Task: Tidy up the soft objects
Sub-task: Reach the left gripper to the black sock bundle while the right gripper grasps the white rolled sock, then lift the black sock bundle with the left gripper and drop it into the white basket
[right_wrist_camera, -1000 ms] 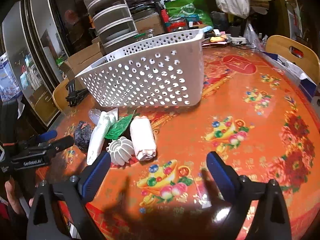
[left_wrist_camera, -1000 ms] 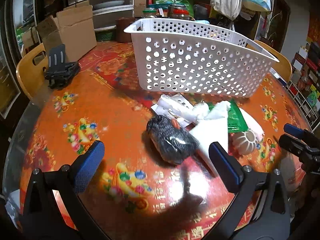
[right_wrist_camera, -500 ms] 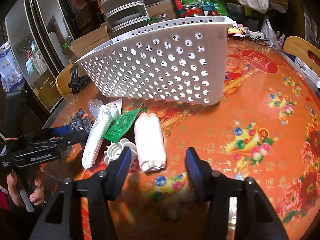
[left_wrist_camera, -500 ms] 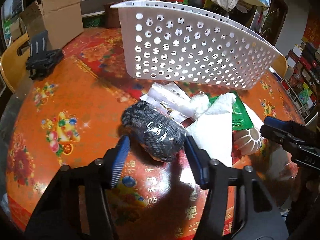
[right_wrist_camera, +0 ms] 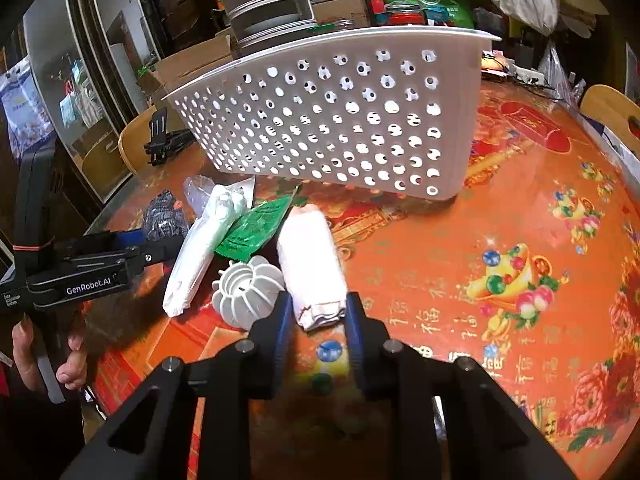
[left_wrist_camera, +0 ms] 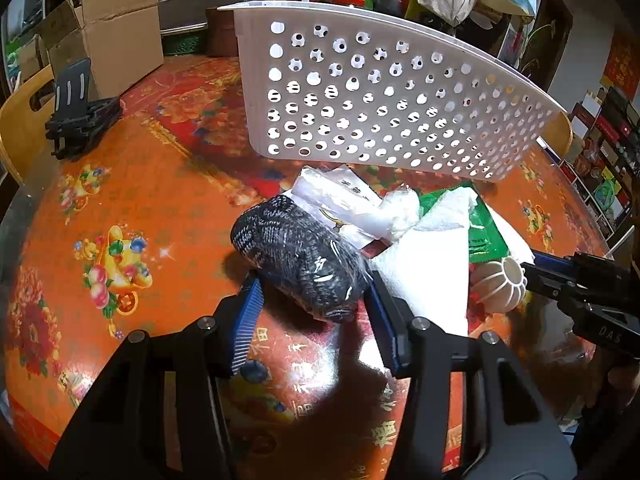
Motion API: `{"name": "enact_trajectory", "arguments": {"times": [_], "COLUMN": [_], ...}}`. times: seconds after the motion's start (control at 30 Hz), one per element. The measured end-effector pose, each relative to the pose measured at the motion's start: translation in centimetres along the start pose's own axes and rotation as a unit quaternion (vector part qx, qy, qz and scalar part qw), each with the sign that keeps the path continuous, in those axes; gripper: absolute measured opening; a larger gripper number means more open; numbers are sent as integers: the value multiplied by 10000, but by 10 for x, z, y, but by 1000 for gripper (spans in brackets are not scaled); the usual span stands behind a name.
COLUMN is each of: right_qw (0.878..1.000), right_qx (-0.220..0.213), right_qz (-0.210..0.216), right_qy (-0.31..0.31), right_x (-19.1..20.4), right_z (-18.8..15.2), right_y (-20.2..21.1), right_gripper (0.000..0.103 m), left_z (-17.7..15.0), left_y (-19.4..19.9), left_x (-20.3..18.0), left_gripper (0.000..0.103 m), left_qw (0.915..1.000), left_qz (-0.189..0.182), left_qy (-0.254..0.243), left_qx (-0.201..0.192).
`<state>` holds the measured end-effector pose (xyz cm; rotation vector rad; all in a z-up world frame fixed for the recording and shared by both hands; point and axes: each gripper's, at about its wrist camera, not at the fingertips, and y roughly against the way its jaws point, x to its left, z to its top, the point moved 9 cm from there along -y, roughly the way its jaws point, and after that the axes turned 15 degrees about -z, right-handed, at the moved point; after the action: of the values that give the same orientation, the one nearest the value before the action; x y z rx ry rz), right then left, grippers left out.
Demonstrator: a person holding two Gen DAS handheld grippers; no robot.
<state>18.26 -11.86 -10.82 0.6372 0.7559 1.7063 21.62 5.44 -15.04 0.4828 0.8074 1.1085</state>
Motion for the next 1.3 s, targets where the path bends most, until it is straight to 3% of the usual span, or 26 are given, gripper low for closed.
{"name": "enact_trajectory", "arguments": {"times": [0.83, 1.3], "right_qw": [9972, 9950], "right_qx": [-697, -921], "right_qz": [-182, -388], "right_qy": [-205, -43], "right_x": [-19, -23], "right_z": [12, 25], "right_y": [39, 65], "right_gripper": [19, 16], "left_z": [8, 17], "left_y": [51, 68], "left_x": [-13, -21], "left_gripper": [42, 42], "left_qw": [9972, 9958], "left_qz": [-147, -180], "left_qy": [-167, -211], "left_qx": [-713, -871]}}
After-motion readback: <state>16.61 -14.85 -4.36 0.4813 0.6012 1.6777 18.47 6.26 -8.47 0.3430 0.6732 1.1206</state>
